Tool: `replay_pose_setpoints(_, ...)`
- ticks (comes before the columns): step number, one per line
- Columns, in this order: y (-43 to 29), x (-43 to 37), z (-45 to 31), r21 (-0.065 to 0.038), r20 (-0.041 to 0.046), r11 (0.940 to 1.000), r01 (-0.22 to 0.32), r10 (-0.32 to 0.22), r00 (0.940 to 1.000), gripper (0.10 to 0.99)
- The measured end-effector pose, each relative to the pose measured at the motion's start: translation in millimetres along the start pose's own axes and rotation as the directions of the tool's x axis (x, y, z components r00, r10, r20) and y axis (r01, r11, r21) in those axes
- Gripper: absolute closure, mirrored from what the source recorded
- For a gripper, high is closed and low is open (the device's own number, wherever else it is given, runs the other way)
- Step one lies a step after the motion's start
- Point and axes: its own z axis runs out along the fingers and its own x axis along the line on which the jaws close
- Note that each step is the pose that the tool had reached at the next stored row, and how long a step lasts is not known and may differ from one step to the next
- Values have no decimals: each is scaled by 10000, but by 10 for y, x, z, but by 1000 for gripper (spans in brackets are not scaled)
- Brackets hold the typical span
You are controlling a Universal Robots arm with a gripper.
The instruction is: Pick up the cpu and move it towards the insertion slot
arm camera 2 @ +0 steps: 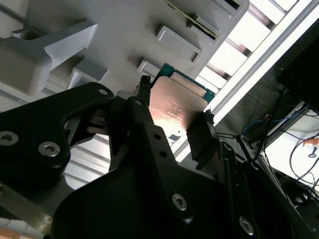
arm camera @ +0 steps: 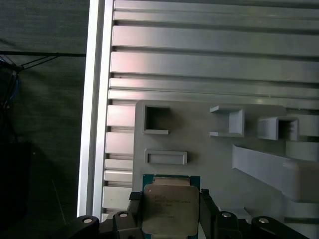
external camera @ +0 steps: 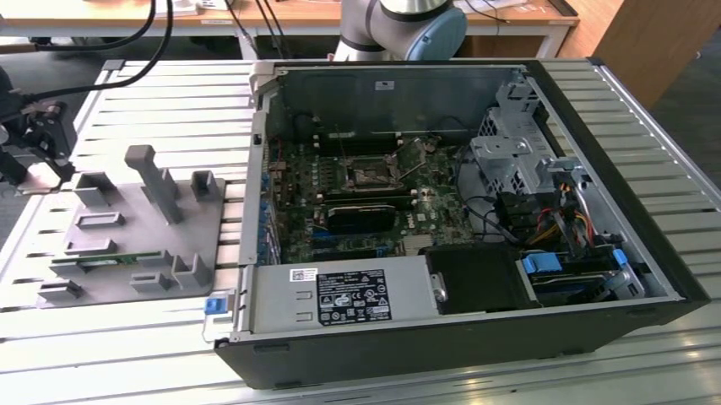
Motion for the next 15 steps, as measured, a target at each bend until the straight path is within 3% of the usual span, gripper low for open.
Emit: replay_pose_setpoints(15, 1, 0, -31, 0, 0, 10000, 1, -1, 10000, 541)
